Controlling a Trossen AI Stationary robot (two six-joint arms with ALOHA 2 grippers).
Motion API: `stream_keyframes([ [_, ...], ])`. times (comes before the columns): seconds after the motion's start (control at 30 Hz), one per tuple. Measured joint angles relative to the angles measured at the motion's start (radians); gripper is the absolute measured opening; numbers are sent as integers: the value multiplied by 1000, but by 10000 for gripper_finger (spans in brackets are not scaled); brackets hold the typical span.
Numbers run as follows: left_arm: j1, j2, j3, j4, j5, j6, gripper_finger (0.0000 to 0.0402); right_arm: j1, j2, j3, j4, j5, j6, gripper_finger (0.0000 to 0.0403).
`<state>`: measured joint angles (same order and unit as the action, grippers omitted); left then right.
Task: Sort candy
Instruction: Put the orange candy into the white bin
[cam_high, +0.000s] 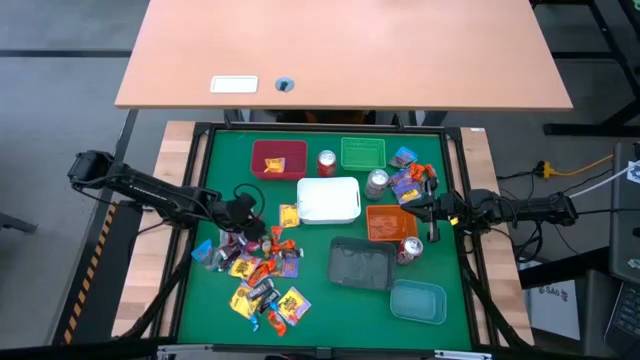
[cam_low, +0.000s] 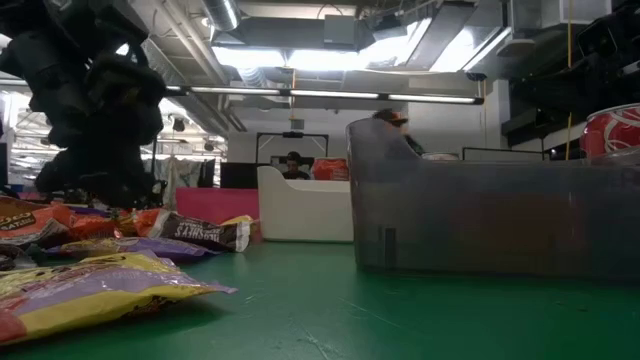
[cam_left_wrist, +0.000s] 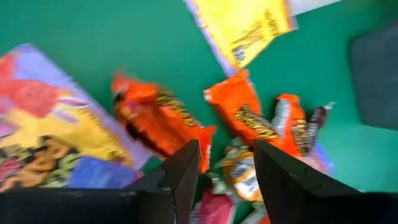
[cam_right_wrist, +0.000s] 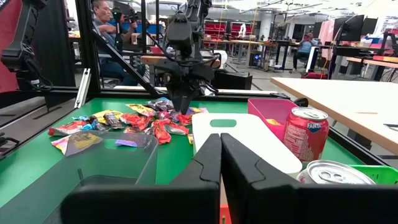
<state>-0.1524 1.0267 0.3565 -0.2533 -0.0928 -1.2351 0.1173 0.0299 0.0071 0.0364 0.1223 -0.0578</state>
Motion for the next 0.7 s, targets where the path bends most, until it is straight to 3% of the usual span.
stream_keyframes([
  [0.4,0,0,0,-90,-112,-46,144,0,0,0,0,0,0,5],
  [0.7,1,13,0,-172,-135,-46,144,0,0,0,0,0,0,5],
])
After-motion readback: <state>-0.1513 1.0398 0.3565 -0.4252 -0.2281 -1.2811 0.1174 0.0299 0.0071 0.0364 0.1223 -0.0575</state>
